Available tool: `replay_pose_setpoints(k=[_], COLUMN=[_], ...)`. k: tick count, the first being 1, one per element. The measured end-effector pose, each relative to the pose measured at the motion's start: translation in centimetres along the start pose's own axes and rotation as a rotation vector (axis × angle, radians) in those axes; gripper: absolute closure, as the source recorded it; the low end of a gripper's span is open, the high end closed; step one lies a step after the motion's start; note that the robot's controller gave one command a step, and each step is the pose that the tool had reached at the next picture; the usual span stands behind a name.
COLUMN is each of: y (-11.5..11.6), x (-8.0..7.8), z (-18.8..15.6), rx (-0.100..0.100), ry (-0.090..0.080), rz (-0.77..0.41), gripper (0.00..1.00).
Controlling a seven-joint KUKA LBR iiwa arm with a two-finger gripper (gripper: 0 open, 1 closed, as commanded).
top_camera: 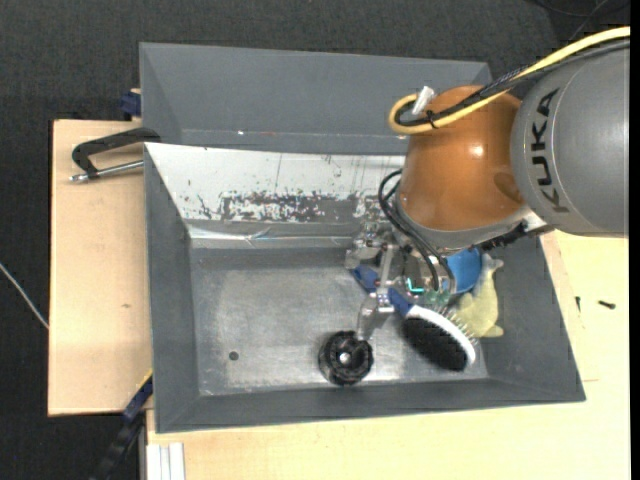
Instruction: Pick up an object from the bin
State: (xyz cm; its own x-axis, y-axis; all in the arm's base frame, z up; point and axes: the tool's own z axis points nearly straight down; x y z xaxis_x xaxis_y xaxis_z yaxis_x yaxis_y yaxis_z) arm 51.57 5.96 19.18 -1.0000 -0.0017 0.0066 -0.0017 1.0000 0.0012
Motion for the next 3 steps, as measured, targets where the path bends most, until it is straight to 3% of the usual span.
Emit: replay_pose_setpoints(k=[1, 2, 3], y=[-6.6, -15.0, -15.4], x=[1.7, -0.2, 0.7], z=[7.0, 11.2, 11.9], rx=[0.003, -0.001, 0.000], ry=[0.001, -0.040, -0.013], rz=[0.010, -0.158, -0.150], gripper=[0.00, 0.00, 1.00])
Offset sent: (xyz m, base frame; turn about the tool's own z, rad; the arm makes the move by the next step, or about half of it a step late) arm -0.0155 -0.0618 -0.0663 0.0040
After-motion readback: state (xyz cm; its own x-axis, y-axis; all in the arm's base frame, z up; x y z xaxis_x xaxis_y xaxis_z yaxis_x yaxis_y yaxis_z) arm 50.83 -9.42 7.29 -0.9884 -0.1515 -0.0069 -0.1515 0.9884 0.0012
